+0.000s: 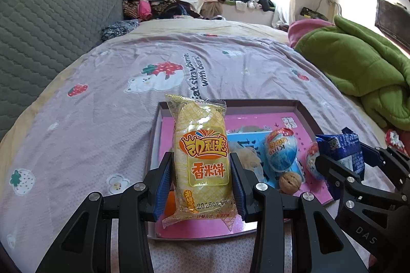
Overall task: Organize objects
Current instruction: 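Lift and carry the yellow packet with left tool while right tool carries the blue packet to the box, then lower the yellow packet into the box with left tool while right tool lowers the blue packet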
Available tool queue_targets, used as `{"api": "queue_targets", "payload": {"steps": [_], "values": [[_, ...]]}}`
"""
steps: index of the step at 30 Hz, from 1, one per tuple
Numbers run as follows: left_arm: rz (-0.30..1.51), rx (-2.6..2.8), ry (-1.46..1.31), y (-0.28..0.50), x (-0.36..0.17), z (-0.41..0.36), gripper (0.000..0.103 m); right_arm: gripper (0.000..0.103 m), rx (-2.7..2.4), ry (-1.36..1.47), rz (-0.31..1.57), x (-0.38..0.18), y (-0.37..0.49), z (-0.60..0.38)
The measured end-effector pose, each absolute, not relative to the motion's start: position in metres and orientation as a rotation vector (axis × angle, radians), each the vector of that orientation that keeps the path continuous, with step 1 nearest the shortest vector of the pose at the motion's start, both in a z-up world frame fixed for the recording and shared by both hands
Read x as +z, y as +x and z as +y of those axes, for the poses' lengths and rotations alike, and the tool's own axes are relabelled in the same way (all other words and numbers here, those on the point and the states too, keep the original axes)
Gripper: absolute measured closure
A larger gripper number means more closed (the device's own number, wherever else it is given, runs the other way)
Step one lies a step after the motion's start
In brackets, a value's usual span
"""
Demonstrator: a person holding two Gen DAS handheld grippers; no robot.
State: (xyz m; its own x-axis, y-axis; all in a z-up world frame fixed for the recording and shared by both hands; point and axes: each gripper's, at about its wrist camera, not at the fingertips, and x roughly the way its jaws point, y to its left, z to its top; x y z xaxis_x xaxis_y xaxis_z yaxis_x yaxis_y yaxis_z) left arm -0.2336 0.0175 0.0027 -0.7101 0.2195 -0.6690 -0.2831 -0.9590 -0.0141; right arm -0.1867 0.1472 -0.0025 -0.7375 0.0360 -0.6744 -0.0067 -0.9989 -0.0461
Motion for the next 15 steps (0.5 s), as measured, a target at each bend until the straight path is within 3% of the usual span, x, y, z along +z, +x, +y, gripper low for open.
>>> {"api": "queue_targets", "payload": {"steps": [15], "values": [[0.162,2.637,-1.075,-0.243,-0.028,0.034,0.059,0.048,2.863,-1.155,-0.089,-0.032,-0.2,0.156]]}}
